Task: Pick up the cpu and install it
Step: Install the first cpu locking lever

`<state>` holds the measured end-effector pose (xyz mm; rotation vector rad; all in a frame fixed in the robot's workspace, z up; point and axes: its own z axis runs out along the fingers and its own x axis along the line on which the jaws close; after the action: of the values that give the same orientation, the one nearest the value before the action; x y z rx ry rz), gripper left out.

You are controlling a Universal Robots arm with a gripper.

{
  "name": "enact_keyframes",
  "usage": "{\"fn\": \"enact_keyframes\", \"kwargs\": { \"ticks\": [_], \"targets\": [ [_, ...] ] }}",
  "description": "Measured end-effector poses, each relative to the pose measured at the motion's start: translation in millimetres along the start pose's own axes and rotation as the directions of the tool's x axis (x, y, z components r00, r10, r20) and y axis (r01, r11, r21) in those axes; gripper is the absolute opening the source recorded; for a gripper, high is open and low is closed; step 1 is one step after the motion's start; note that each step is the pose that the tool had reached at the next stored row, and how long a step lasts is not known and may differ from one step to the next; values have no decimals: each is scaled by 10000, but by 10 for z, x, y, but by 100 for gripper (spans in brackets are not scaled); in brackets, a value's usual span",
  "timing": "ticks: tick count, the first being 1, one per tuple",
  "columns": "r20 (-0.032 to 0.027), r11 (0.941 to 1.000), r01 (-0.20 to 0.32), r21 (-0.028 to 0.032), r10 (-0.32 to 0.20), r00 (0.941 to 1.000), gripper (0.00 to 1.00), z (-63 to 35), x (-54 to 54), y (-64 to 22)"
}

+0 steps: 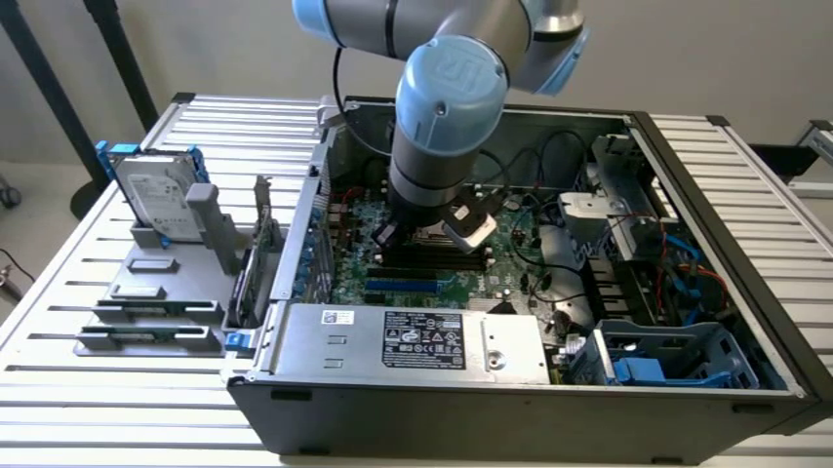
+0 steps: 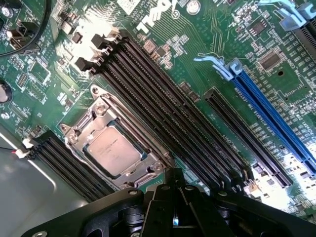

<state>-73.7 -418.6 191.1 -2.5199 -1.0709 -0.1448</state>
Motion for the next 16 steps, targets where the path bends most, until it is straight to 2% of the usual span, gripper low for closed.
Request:
{"fn": "enact_keyframes", "kwargs": {
  "ticks": [9, 13, 16],
  "targets": [
    [47, 10000, 63, -2, -63, 10000, 11, 20, -3, 0],
    [156, 10000, 60, -53, -59, 9999, 11, 19, -3, 0],
    [225, 10000, 46, -49, -45, 9997, 11, 1, 1, -7]
  ]
}}
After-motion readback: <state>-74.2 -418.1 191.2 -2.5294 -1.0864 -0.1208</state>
